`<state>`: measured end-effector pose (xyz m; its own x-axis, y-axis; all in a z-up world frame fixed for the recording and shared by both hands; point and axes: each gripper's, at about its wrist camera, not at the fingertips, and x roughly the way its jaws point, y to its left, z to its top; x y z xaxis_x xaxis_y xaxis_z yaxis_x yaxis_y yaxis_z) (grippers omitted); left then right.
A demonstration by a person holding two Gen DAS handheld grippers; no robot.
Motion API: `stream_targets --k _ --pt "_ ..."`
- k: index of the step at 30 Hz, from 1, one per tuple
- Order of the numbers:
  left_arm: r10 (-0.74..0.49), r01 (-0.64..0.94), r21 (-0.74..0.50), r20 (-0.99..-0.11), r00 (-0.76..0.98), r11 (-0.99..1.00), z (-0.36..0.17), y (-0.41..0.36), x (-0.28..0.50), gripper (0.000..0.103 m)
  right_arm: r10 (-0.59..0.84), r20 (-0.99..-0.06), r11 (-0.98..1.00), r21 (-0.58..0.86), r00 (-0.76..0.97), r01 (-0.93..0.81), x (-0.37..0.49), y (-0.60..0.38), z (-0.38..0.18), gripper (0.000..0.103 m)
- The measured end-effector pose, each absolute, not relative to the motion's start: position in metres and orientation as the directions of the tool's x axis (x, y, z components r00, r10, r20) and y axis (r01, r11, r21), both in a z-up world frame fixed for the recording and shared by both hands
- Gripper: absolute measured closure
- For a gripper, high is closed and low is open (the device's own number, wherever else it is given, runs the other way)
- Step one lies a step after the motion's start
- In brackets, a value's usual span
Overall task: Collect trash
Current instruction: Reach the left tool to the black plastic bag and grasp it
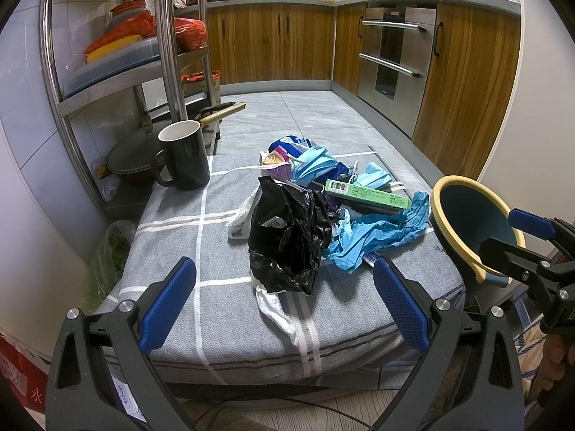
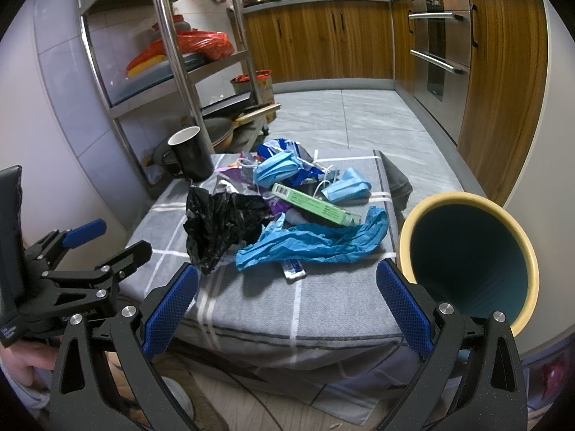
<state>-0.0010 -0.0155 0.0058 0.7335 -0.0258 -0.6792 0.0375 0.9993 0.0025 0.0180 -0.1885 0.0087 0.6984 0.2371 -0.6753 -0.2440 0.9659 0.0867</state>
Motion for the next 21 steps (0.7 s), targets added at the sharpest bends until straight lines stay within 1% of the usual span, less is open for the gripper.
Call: stream_targets --k 6,10,13,17,21 --pt "-0.034 0.032 -0.016 -0.682 0.73 0.999 0.004 -0.014 0.004 0.006 0.24 -0.681 0.965 0.091 0.692 -0.245 0.019 -0.184 0.008 0.004" --pt "-0.039 0.04 -0.014 -0.702 0.712 0.999 -0.001 -0.012 0.013 0.006 0.248 -0.687 0.964 0.102 0.683 -0.247 0.021 -0.185 0.007 0.004" --pt "-0.034 0.04 -0.008 -0.725 0.688 0.999 -0.007 -0.008 0.023 0.011 0.244 -0.698 0.964 0.103 0.673 -0.243 0.025 -0.186 0.003 0.004" --pt "-0.068 0.039 -0.056 -0.768 0.637 0.998 -0.014 0.002 0.044 0.017 0.251 -0.71 0.963 0.118 0.658 -0.241 0.029 -0.189 -0.002 0.004" --pt "-0.096 0.064 -0.071 -0.788 0.608 0.995 -0.018 0.004 0.065 0.018 0.264 -0.718 0.961 0.141 0.644 -0.237 0.032 -0.192 -0.005 0.004"
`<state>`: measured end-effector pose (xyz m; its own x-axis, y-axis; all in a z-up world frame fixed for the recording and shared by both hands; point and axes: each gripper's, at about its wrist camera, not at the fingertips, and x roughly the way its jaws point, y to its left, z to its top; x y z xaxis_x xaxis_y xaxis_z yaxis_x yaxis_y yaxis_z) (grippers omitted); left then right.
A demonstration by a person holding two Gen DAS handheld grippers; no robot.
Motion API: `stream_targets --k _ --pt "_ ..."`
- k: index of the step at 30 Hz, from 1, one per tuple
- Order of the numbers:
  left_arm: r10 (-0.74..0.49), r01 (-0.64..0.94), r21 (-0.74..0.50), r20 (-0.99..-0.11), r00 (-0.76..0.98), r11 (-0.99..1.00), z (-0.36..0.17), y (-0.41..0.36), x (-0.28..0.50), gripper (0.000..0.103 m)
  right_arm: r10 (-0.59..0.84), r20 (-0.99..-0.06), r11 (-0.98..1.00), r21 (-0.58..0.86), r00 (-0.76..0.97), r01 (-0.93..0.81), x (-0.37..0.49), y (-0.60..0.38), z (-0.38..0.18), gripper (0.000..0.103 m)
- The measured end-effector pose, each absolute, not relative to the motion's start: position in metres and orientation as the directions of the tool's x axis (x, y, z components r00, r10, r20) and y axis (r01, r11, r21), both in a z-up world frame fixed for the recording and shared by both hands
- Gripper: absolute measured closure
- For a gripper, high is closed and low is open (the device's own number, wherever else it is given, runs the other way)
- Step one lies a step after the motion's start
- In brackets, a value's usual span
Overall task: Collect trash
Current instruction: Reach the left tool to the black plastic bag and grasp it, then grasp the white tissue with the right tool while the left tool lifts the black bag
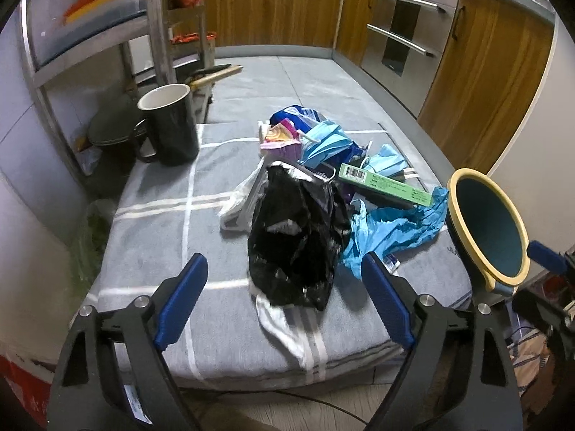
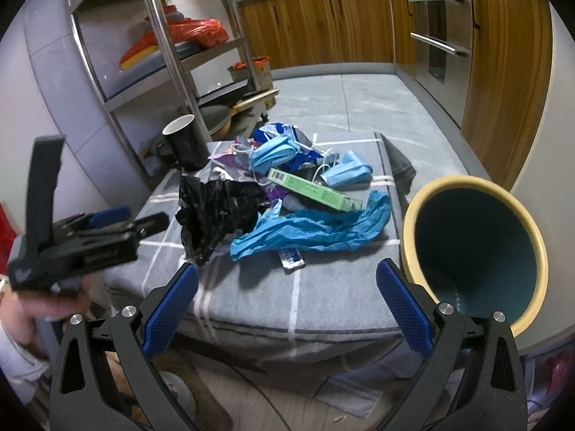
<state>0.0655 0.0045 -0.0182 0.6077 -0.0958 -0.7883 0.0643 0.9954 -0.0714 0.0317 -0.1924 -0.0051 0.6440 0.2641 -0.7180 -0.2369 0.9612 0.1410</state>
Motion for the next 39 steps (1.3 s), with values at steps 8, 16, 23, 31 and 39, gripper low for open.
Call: stream_targets --k 8,16,23,31,39 --pt "-0.129 0.11 -0.082 -0.825 0.55 0.991 -0.035 0.002 0.106 0.018 0.281 -0.727 0.957 0.164 0.626 -0.24 0.035 -0.193 -0.01 0.004" --pt "-0.145 0.118 -0.099 -0.857 0.494 0.988 -0.058 0.002 0.127 0.042 0.276 -0.732 0.958 0.159 0.623 -0.238 0.034 -0.194 -0.013 0.004" --pt "-0.164 0.116 -0.121 -0.837 0.522 0.986 -0.051 0.01 0.124 0.084 0.28 -0.729 0.957 0.164 0.625 -0.237 0.034 -0.194 -0.013 0.004" --pt "-0.225 0.104 -0.202 -0.799 0.558 0.974 -0.027 0.025 0.122 0.099 0.282 -0.741 0.958 0.177 0.61 -0.227 0.037 -0.196 -0.017 0.004" --pt "-0.287 0.097 -0.288 -0.749 0.597 0.953 -0.003 0.038 0.116 0.099 0.299 -0.757 0.954 0.213 0.581 -0.212 0.047 -0.194 -0.029 0.004"
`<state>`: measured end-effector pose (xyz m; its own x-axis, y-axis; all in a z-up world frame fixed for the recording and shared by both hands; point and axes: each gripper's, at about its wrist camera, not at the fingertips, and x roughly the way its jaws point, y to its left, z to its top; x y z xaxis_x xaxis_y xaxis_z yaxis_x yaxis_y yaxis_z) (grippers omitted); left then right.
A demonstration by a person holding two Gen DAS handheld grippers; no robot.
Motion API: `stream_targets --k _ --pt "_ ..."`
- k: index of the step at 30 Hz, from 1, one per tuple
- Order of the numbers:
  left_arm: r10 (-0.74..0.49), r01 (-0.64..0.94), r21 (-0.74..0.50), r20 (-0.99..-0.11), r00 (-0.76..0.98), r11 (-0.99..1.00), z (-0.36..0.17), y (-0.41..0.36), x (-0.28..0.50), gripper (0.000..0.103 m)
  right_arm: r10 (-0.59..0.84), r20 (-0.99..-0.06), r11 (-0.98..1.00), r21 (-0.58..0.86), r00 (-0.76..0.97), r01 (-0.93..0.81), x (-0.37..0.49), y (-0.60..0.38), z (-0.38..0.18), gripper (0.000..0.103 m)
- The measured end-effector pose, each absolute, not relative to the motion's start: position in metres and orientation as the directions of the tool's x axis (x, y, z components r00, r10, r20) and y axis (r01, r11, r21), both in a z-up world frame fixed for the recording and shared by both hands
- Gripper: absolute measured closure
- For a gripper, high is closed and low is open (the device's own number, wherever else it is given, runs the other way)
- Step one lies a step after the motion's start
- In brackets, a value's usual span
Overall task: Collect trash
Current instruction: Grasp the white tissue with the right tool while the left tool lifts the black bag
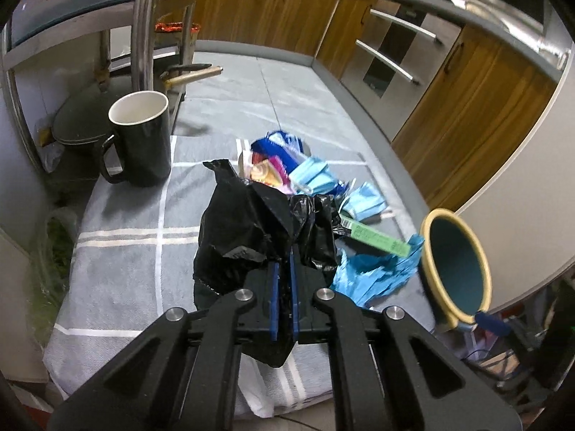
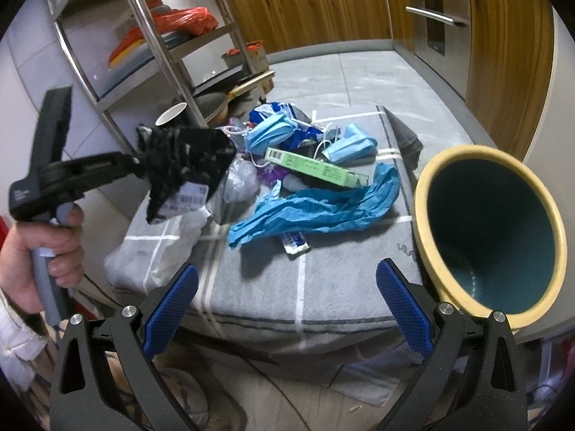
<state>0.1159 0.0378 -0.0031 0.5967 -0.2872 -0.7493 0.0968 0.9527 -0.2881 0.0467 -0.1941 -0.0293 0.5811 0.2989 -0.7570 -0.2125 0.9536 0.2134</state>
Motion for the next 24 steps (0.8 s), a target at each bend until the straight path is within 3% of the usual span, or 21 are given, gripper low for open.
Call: stream_targets --k 8,14,24 --pt "-0.364 0.088 -0.402 -0.688 0.627 0.911 0.017 0.053 0.111 0.099 0.364 -0.76 0.927 0.236 0.538 -0.293 0.051 -0.161 -0.036 0.006" --pt "-0.333 0.049 -0.417 -0.645 0.688 0.908 0.037 0.074 0.103 0.099 0.453 -0.76 0.882 0.305 0.467 -0.359 0.065 -0.11 -0.049 0.009" --pt "-0.274 -0.043 -0.445 -0.623 0.733 0.894 0.047 0.113 0.096 0.099 0.45 -0.831 0.869 0.325 0.326 -0.372 0.103 -0.03 -0.11 0.029"
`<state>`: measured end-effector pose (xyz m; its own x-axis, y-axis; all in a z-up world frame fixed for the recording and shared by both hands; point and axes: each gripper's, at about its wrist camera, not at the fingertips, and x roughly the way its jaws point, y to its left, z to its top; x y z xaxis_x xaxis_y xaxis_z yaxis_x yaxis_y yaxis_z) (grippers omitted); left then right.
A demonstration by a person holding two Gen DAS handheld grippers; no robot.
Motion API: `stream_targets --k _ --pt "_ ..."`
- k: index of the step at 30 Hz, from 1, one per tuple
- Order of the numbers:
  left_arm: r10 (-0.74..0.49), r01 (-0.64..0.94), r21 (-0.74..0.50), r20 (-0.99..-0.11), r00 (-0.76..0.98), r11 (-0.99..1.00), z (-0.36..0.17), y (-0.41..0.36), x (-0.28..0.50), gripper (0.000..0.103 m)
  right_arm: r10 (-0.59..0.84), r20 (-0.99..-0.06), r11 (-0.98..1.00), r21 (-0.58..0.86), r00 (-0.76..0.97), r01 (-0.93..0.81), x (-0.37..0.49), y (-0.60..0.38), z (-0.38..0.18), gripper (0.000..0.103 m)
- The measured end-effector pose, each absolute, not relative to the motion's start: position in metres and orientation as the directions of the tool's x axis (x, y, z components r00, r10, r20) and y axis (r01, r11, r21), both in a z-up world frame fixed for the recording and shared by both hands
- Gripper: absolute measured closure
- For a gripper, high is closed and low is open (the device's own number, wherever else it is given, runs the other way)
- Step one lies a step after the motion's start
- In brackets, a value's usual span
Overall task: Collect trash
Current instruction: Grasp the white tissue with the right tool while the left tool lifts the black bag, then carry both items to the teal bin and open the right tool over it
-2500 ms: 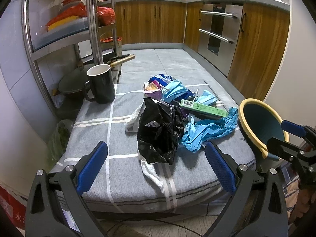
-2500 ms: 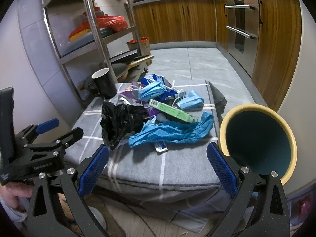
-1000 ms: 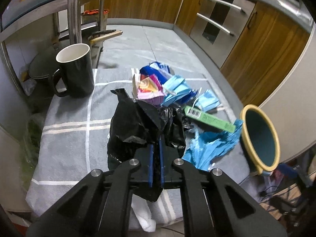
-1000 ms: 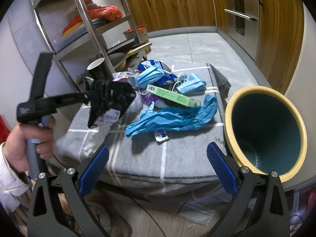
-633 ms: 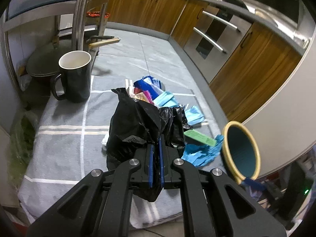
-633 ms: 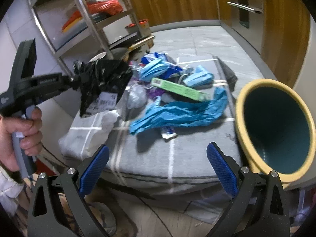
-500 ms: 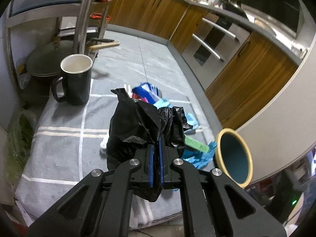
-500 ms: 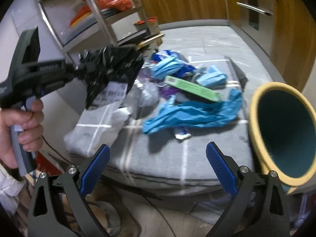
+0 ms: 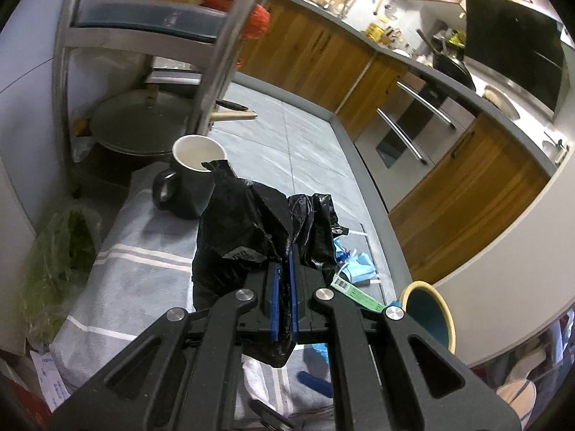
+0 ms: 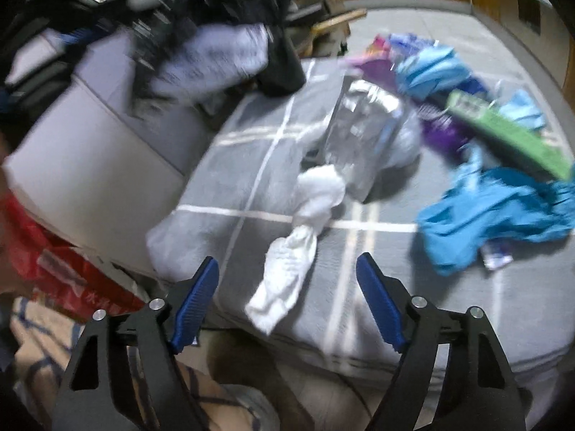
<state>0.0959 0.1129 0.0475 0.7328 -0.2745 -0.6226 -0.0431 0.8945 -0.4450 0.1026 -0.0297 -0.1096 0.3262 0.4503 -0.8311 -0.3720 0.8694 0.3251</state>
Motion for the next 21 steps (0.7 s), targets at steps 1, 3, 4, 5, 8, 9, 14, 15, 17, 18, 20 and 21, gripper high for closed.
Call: stream_targets --k 1,3,4,5,8,9,14,15,17,18,20,21 --pt "-0.268 -0.047 -0.441 -0.622 0.735 0.896 0.048 0.114 0.096 0.099 0.441 -0.838 0.874 0.319 0.321 -0.367 0.105 -0.026 -0.114 0.032" --pt "-0.258 -0.053 -0.436 -0.622 0.739 0.898 0.047 0.116 0.095 0.099 0.423 -0.85 0.882 0.307 0.315 -0.358 0.109 -0.021 -0.121 0.038" --pt "-0.259 -0.054 -0.437 -0.622 0.739 0.898 0.047 0.118 0.095 0.099 0.415 -0.855 0.885 0.301 0.31 -0.355 0.111 -0.018 -0.125 0.039" --pt "-0.259 -0.055 -0.439 -0.622 0.739 0.897 0.047 0.118 0.096 0.099 0.412 -0.858 0.885 0.297 0.307 -0.358 0.111 -0.017 -0.128 0.042" --pt "-0.256 -0.061 -0.438 -0.627 0.736 0.897 0.045 0.116 0.098 0.099 0.395 -0.872 0.883 0.275 0.287 -0.381 0.11 -0.016 -0.134 0.064" --pt "-0.255 -0.062 -0.437 -0.629 0.735 0.898 0.043 0.115 0.098 0.099 0.395 -0.871 0.88 0.268 0.291 -0.392 0.108 -0.017 -0.134 0.076" --pt "-0.251 -0.062 -0.432 -0.628 0.737 0.9 0.043 0.113 0.097 0.099 0.465 -0.843 0.845 0.332 0.269 -0.42 0.095 -0.024 -0.127 0.097" --pt "-0.25 -0.062 -0.432 -0.627 0.738 0.9 0.043 0.113 0.098 0.099 0.471 -0.84 0.841 0.335 0.269 -0.424 0.093 -0.025 -0.125 0.097" --pt "-0.249 -0.062 -0.432 -0.625 0.74 0.9 0.045 0.111 0.098 0.099 0.484 -0.831 0.831 0.339 0.273 -0.442 0.089 -0.031 -0.115 0.097" --pt "-0.249 -0.061 -0.432 -0.623 0.742 0.9 0.045 0.111 0.098 0.099 0.491 -0.826 0.826 0.34 0.276 -0.449 0.088 -0.034 -0.11 0.097" --pt "-0.248 -0.058 -0.43 -0.621 0.744 0.901 0.046 0.109 0.098 0.099 0.502 -0.815 0.82 0.341 0.29 -0.46 0.087 -0.041 -0.099 0.097" --pt "-0.249 -0.057 -0.429 -0.622 0.743 0.901 0.046 0.108 0.098 0.099 0.507 -0.809 0.818 0.343 0.297 -0.461 0.087 -0.046 -0.094 0.097"
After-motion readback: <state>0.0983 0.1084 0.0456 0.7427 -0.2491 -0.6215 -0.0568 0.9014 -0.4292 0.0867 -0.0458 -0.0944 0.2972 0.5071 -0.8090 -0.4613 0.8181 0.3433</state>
